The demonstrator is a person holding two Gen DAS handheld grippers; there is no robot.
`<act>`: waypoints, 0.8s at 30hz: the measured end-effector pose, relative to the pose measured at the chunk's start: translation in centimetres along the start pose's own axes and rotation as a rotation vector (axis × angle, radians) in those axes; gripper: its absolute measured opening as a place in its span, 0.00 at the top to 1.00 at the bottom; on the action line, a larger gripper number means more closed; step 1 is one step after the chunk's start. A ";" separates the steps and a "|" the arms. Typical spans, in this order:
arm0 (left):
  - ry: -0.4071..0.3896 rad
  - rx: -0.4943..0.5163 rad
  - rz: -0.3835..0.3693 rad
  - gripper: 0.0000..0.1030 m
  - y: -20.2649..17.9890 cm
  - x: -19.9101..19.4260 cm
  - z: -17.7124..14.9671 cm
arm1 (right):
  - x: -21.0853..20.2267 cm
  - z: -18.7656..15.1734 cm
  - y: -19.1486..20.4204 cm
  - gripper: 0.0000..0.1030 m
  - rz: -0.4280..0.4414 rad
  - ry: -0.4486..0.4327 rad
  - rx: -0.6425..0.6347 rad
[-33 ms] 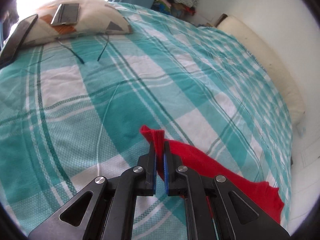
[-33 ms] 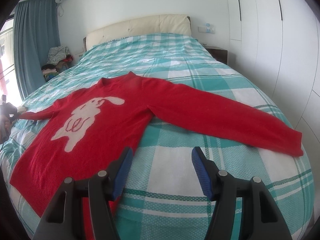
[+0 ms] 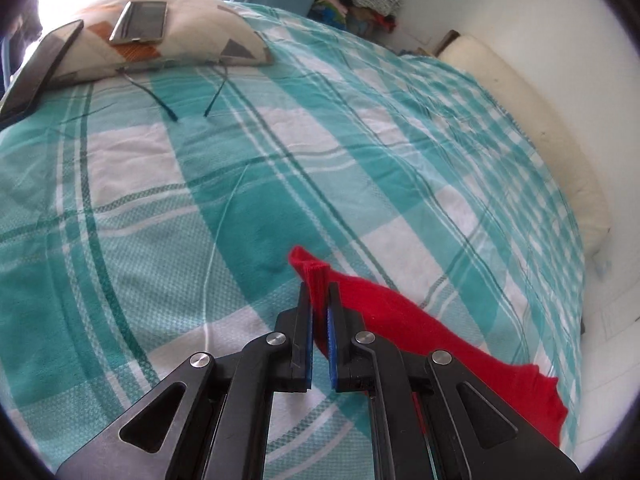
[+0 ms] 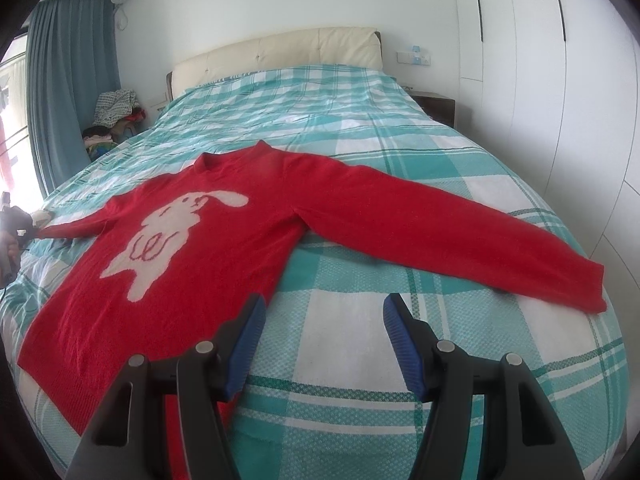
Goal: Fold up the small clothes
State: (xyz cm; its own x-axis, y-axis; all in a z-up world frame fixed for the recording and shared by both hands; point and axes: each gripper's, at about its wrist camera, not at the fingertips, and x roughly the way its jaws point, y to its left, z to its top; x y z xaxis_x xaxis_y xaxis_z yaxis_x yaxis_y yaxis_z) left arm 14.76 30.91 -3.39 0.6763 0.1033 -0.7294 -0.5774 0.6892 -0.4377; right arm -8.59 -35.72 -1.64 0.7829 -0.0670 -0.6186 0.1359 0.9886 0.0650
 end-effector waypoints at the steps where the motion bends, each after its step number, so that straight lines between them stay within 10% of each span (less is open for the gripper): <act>1: -0.016 -0.002 0.021 0.97 0.8 -0.2 -0.1 | 0.1 0.0 0.0 0.41 -0.005 0.003 -0.002; 24: 0.019 0.036 0.183 0.98 3.2 1.6 -1.5 | 0.6 -0.1 -1.1 0.41 -0.030 0.019 0.035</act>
State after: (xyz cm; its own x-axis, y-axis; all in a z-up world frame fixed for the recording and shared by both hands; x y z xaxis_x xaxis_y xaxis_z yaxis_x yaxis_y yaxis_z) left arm 13.31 32.18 -6.69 0.5522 0.2158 -0.8053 -0.6732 0.6852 -0.2780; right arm -8.35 -36.84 -2.16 0.7667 -0.0933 -0.6352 0.1803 0.9809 0.0734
